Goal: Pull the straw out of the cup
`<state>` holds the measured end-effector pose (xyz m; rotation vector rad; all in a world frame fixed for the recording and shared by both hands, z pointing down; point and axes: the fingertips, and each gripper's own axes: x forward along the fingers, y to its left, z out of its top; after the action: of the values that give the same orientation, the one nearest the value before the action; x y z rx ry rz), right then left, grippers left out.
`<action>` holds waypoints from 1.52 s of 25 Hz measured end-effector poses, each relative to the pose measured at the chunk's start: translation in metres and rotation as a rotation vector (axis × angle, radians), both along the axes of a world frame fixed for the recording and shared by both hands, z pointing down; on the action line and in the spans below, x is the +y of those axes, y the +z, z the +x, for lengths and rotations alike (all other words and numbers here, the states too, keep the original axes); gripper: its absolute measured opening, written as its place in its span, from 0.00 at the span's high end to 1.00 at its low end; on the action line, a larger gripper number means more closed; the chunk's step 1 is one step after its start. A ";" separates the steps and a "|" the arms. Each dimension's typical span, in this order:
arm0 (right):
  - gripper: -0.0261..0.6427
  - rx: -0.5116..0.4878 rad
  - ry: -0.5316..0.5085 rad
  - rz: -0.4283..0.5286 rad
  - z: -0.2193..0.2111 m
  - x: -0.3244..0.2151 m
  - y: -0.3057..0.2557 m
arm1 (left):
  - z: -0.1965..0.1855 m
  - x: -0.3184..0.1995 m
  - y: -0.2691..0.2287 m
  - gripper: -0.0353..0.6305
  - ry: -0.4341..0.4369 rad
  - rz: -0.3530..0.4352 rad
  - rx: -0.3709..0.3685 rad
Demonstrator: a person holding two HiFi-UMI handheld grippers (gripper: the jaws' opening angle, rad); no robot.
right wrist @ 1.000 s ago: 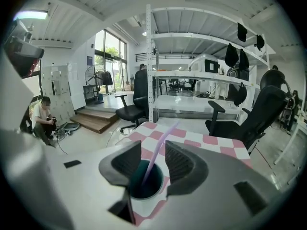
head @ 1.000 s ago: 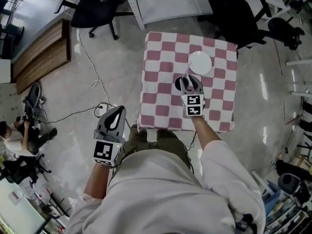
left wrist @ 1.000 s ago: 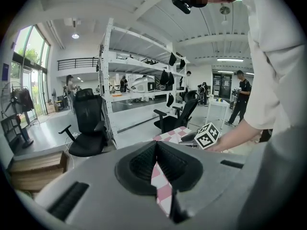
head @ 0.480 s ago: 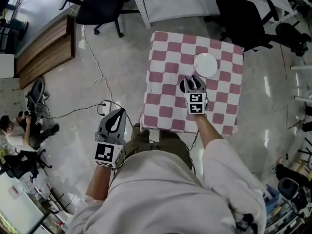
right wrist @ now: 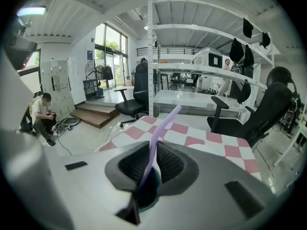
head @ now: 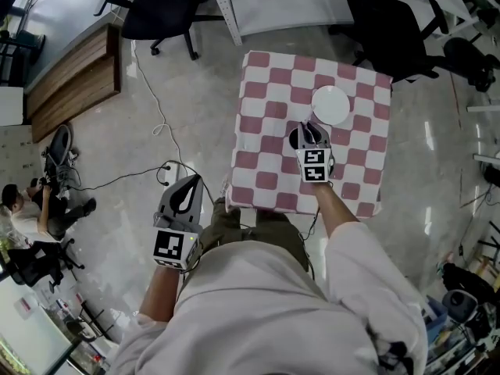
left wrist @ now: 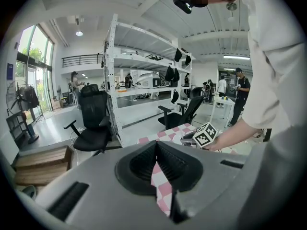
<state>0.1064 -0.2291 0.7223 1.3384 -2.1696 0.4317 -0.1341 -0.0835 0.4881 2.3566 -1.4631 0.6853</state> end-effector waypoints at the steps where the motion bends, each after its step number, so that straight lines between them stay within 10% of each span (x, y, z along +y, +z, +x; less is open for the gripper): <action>1: 0.89 -0.001 -0.001 0.000 0.000 0.000 0.000 | 0.000 0.000 0.000 0.94 0.001 -0.002 0.000; 38: 0.91 -0.106 0.083 0.170 0.004 0.010 -0.114 | 0.016 -0.020 -0.007 0.94 0.135 0.057 0.095</action>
<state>0.1105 -0.2191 0.6086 1.5332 -2.2862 0.3634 -0.1178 -0.1031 0.4812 2.5127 -1.3097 0.5621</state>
